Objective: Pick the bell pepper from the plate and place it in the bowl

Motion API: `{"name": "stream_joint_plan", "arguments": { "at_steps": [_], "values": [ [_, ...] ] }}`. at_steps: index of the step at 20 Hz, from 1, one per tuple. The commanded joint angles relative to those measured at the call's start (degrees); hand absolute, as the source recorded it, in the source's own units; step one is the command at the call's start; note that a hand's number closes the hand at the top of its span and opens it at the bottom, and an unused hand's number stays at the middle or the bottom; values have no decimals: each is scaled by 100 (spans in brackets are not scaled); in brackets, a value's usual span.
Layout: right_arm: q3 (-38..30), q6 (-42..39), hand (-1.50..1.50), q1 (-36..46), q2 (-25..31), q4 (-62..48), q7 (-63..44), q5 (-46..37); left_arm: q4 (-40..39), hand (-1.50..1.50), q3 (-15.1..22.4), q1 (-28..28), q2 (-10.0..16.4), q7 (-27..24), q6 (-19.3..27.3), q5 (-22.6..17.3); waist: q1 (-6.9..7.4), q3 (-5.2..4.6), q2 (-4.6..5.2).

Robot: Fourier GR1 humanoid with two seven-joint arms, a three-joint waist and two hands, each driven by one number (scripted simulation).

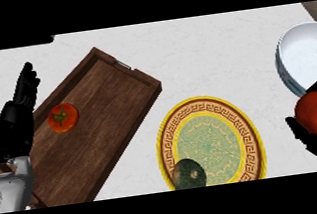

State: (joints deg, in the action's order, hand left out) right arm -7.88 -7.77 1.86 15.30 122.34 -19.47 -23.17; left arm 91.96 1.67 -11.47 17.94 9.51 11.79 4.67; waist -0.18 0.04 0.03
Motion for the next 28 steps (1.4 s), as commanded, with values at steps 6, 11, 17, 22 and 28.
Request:
{"name": "stream_joint_plan", "arguments": {
  "at_steps": [6, 11, 17, 22, 28],
  "values": [
    [-1118, 574, 150, 1063, 822, -2685, 1762, -366, -52, 0, 75, -303, -231, 129, 58, 201, 78, 2, 23],
    [-1239, 1353, 150, 1440, 1184, -4227, 2635, -1151, -90, 0, -9, -206, -170, 83, -127, 94, 147, 5, 46],
    [-1438, 2087, 150, 2627, 1574, -6862, 3570, -1439, -154, 0, 63, -223, -263, 15, -94, 246, 229, 11, 73],
    [-1649, 1747, -150, 3341, 1513, -8381, 3649, -1034, 1, 0, 14, -214, -250, 34, -177, 194, 296, 14, 88],
    [-1980, 1051, -150, 3787, 1747, -9566, 4964, -504, 19, 0, 64, -221, -341, 61, -87, 334, 292, 22, 95]
  ]
}}
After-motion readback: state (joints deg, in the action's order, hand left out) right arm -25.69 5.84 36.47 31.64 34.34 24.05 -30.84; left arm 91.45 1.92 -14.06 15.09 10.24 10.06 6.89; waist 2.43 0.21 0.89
